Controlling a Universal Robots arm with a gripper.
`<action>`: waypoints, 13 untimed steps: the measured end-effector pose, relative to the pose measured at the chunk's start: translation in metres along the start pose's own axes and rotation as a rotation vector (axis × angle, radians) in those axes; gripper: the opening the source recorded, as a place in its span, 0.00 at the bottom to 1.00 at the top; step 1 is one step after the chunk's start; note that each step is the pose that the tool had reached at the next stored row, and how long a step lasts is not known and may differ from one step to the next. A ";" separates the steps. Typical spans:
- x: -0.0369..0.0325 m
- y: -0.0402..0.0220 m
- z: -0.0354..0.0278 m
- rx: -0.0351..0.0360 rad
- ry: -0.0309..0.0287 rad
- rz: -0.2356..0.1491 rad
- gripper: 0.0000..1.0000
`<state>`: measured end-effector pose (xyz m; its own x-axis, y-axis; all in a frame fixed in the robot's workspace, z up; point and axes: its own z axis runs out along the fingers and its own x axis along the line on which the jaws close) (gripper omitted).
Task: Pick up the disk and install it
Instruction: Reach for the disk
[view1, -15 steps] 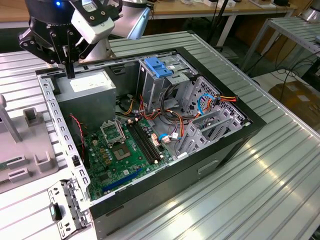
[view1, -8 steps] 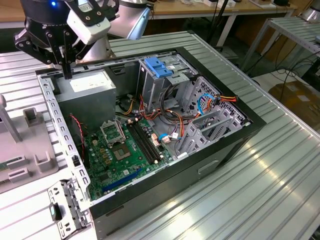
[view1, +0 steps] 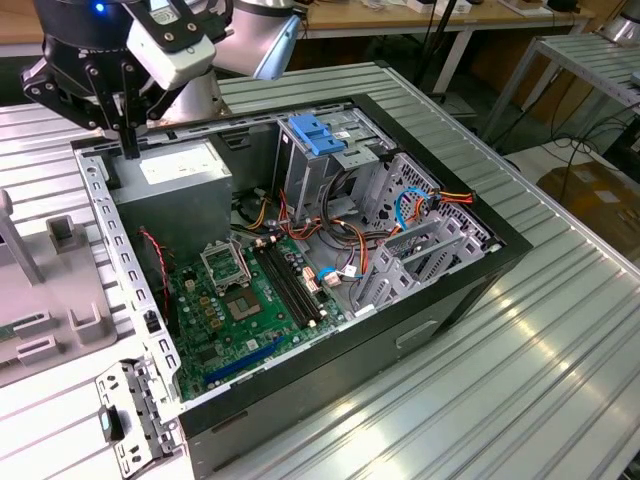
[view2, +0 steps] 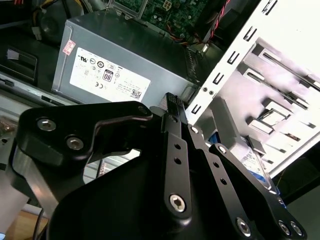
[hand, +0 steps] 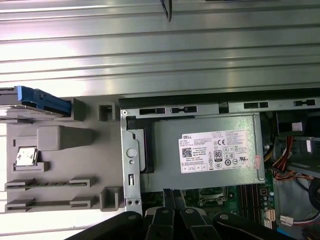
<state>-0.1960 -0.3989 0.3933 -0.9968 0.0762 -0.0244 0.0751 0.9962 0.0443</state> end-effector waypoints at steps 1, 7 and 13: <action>0.0006 0.0000 0.0000 -0.0001 0.0000 0.000 0.11; 0.0044 -0.0003 -0.0001 0.0000 0.0000 0.000 0.11; 0.0090 -0.0007 -0.0002 0.0000 0.0000 0.000 0.11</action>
<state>-0.2051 -0.3989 0.3933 -0.9968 0.0762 -0.0244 0.0751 0.9962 0.0443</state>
